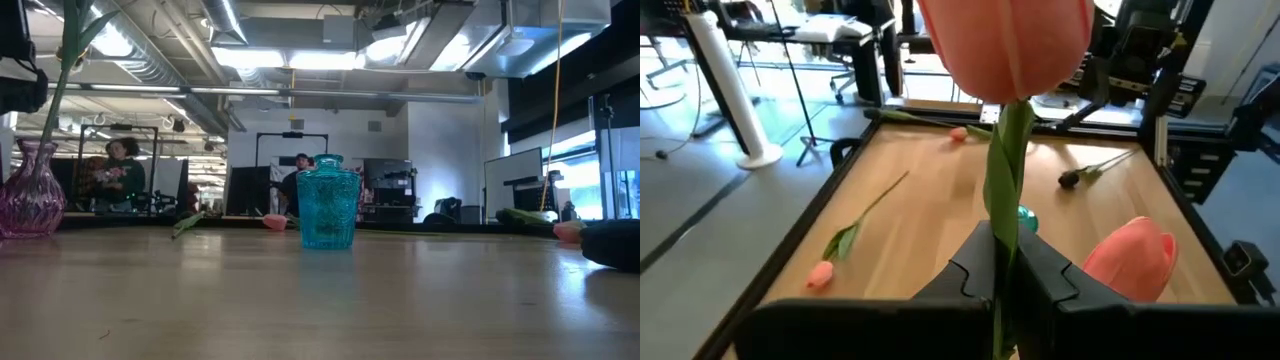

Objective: Sort flowers into vase by color
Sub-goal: Put the bottom pink tulip into the purple vase

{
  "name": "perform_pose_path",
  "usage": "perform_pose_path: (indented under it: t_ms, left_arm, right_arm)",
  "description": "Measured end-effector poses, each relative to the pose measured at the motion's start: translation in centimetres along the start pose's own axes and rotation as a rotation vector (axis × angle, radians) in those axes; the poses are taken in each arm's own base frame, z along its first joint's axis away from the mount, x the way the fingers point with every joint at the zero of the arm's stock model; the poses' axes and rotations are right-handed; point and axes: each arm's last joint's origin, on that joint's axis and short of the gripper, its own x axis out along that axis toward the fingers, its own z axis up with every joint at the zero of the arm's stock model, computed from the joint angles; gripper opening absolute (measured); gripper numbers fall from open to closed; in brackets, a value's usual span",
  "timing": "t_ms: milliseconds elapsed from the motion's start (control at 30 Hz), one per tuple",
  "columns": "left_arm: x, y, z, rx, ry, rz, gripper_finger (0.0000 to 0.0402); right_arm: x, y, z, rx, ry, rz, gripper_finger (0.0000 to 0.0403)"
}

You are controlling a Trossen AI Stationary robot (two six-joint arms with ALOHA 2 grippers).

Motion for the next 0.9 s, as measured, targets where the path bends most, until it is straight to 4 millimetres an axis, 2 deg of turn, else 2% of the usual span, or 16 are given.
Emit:
perform_pose_path:
  t_ms: [200,633,900]
  left_arm:
    - [0.4,-0.5,-0.6,-0.042,0.003,0.022,0.0007]
    - [0.1,-0.2,0.0,-0.054,-0.018,0.019,0.0007]
    - [0.8,-0.9,-1.4,-0.058,0.042,0.013,0.0007]
  right_arm:
    - [0.0,0.0,0.0,-0.001,0.001,0.0,0.0245]
    - [0.0,0.0,0.0,-0.013,0.002,0.0,0.0245]
    - [0.0,0.0,-0.1,-0.018,0.01,0.001,0.0245]
